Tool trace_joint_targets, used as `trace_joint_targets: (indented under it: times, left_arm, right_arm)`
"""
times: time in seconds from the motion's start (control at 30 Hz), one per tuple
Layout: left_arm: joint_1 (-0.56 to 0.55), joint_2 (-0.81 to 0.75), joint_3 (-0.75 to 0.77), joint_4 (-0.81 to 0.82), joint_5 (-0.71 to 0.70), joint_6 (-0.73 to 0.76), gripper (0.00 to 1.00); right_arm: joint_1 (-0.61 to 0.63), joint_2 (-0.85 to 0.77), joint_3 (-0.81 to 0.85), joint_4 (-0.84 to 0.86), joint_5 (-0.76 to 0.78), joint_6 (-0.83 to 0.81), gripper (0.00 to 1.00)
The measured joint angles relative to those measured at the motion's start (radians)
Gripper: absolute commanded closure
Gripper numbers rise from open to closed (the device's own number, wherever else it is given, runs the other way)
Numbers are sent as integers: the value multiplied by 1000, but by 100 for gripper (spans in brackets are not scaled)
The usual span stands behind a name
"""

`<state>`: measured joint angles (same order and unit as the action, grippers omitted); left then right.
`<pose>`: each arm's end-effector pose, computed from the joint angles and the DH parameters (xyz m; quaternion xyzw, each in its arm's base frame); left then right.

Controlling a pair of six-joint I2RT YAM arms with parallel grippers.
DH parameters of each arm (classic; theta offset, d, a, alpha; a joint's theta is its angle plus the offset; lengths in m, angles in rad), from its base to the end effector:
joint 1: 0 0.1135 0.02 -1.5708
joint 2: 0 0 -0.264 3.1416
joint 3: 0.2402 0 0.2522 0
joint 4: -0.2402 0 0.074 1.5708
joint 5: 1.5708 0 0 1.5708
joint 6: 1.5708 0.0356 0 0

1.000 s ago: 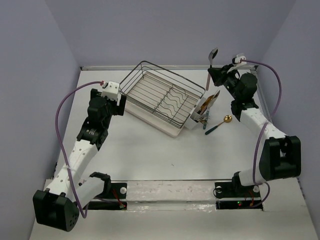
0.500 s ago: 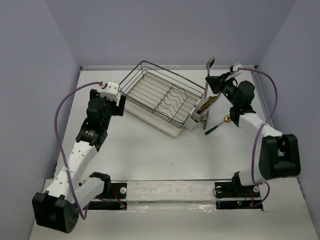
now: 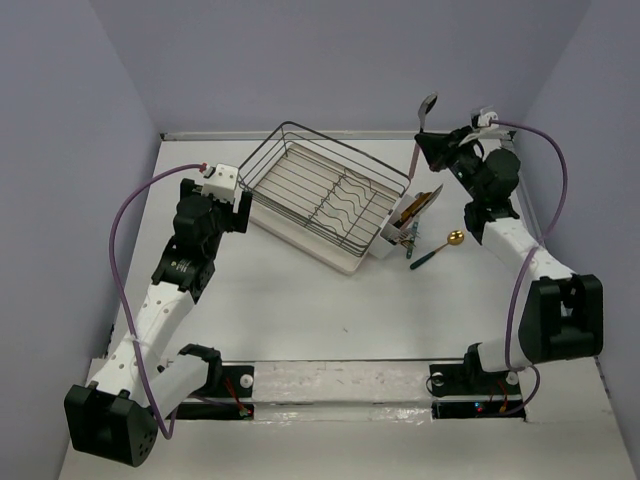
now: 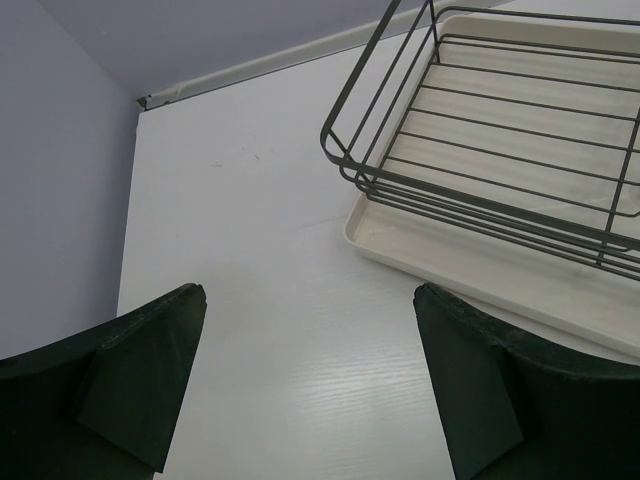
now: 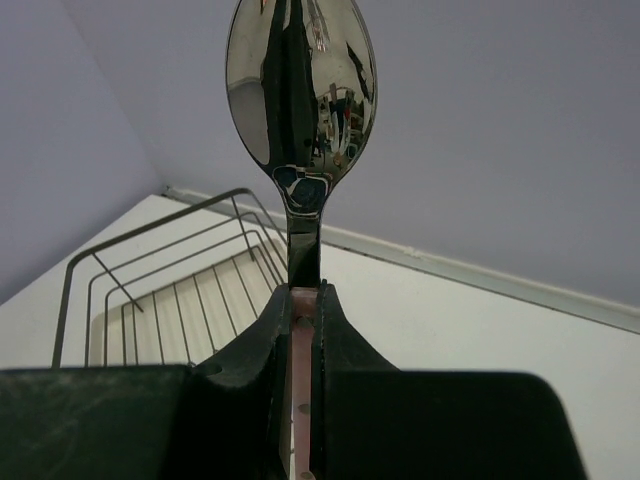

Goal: Sort the eating utensils into containers

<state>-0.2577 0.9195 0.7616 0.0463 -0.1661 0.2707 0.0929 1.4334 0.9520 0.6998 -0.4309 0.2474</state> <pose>0.2140 -0.0503 0.3320 0.1406 0.7315 0.0662 0.6639 0.3297 0.0457 0.3378 -0.1191 0.6224 0.2609 0.7283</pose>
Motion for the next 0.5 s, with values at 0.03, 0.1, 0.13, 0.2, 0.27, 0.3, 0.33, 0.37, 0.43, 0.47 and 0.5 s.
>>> trace_joint_targets:
  times: [0.03, 0.1, 0.13, 0.2, 0.27, 0.3, 0.33, 0.37, 0.43, 0.47, 0.5]
  left_arm:
    - [0, 0, 0, -1, 0, 0, 1]
    - [0, 0, 0, -1, 0, 1, 1]
    - [0, 0, 0, -2, 0, 1, 1]
    - [0, 0, 0, -3, 0, 1, 1]
    - [0, 0, 0, -3, 0, 1, 1]
    - [0, 0, 0, -3, 0, 1, 1]
    - [0, 0, 0, -3, 0, 1, 1]
    - [0, 0, 0, -3, 0, 1, 1]
    - [0, 0, 0, -4, 0, 1, 1]
    - [0, 0, 0, -5, 0, 1, 1]
    - [0, 0, 0, -6, 0, 1, 1]
  right_arm:
    - [-2, -3, 19, -5, 11, 6, 100]
    - [-13, -13, 46, -21, 20, 29, 100]
    - [-23, -18, 56, -22, 21, 40, 100]
    - [-53, -26, 68, -23, 31, 46, 100]
    - [-76, -27, 68, -24, 32, 49, 100]
    - [-94, -25, 68, -32, 31, 54, 100]
    - [-105, -21, 67, -39, 29, 60, 100]
    - [-115, -17, 64, -42, 27, 65, 100]
    - [-127, -9, 54, -39, 17, 72, 100]
    - [-132, -3, 35, -16, 4, 82, 100]
    - [-134, 2, 20, -4, -8, 89, 100]
